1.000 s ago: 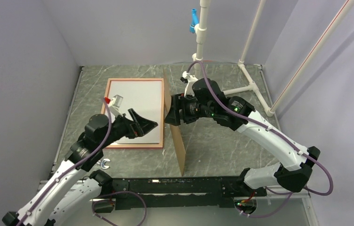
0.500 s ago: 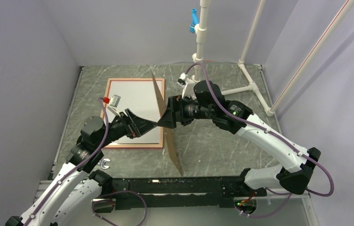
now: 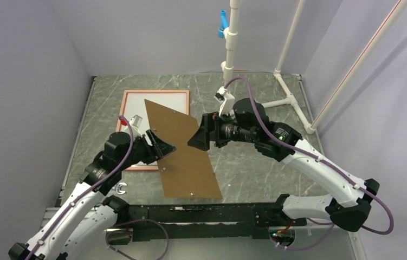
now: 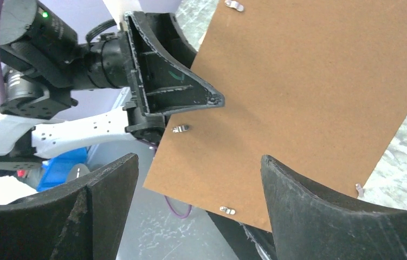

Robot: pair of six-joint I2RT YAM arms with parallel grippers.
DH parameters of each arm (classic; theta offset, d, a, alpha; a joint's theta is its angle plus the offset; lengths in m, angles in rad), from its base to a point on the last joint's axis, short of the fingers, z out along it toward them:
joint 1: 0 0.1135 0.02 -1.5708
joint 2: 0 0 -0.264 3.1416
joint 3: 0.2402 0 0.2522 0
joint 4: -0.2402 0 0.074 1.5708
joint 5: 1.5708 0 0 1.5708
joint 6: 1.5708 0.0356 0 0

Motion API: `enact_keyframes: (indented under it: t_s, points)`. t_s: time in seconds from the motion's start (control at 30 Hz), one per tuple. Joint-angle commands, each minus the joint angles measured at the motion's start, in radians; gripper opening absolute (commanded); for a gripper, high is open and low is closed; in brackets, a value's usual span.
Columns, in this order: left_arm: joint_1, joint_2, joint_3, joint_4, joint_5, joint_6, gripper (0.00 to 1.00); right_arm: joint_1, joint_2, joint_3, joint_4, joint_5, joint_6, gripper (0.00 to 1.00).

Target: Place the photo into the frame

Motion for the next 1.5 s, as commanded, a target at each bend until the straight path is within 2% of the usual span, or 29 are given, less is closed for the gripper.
enact_keyframes:
  t_s: [0.0,0.2,0.43,0.47,0.7,1.0,1.17,1.47]
  points:
    - [0.008,-0.017,0.006,-0.027,-0.065,0.044,0.61,0.002,-0.02,-0.036,-0.003,0.045,0.011,0.84]
    - [0.009,0.011,0.023,-0.078,-0.089,0.07,0.42,0.0,-0.021,-0.046,-0.027,0.07,0.0,0.84]
    - [0.01,0.009,0.078,-0.164,-0.133,0.11,0.02,-0.021,-0.032,-0.084,-0.06,0.091,0.031,0.84]
    - [0.01,0.003,0.083,-0.168,-0.134,0.112,0.0,-0.026,-0.038,-0.095,-0.063,0.092,0.037,0.84]
    - [0.01,-0.063,0.159,-0.205,-0.144,0.133,0.0,-0.097,-0.068,-0.165,-0.085,0.087,0.044,0.85]
    - [0.01,-0.344,0.289,-0.271,-0.369,0.14,0.0,-0.127,-0.03,-0.259,-0.097,0.161,0.035,0.84]
    - [0.01,-0.457,0.334,-0.296,-0.491,0.163,0.0,-0.12,0.119,-0.247,-0.054,0.187,0.028,0.82]
    - [0.01,-0.555,0.407,-0.419,-0.672,0.161,0.0,-0.063,0.514,-0.027,-0.034,0.257,-0.001,0.74]
